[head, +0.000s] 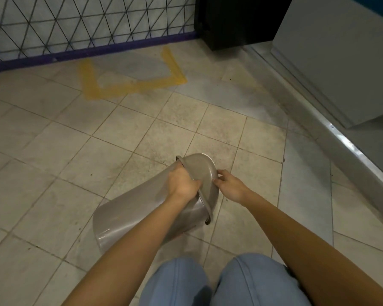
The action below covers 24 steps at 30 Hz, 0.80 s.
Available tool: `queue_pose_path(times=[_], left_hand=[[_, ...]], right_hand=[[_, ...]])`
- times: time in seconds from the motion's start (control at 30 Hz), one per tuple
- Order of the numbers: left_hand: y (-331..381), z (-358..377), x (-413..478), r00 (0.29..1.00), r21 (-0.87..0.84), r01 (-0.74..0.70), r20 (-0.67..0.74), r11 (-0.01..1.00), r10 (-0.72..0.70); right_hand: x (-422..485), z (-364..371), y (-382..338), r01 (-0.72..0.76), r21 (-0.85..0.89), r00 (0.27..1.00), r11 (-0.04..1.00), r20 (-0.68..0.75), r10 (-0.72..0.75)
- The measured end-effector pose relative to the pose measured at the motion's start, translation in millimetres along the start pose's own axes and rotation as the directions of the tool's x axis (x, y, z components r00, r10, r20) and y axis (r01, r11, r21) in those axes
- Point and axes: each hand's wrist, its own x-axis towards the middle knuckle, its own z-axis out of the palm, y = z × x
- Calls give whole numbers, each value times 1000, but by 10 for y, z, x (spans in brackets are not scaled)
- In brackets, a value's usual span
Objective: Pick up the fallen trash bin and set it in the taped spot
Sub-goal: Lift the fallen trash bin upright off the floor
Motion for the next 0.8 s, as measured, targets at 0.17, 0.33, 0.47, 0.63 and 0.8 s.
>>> queue_pose_path(times=[0.17, 0.33, 0.47, 0.63, 0.8], left_hand=[[18, 14, -19, 998, -142, 60, 45, 988, -54], [-10, -90, -61, 998, -226, 61, 45, 972, -52], [5, -269, -110, 998, -289, 66, 39, 955, -57], [81, -540, -159, 998, -342, 63, 19, 938, -61], [96, -731, -162, 999, -387, 35, 32, 921, -24]], right_hand=[[-24, 23, 12, 5, -2, 1000, 1000, -17, -6], [-84, 13, -14, 19, -3, 1000, 1000, -13, -19], [-100, -43, -32, 13, 52, 1000, 999, -28, -11], [-127, -36, -22, -21, 13, 999, 1000, -25, 21], [-145, 10, -39, 47, 63, 992, 997, -117, -40]])
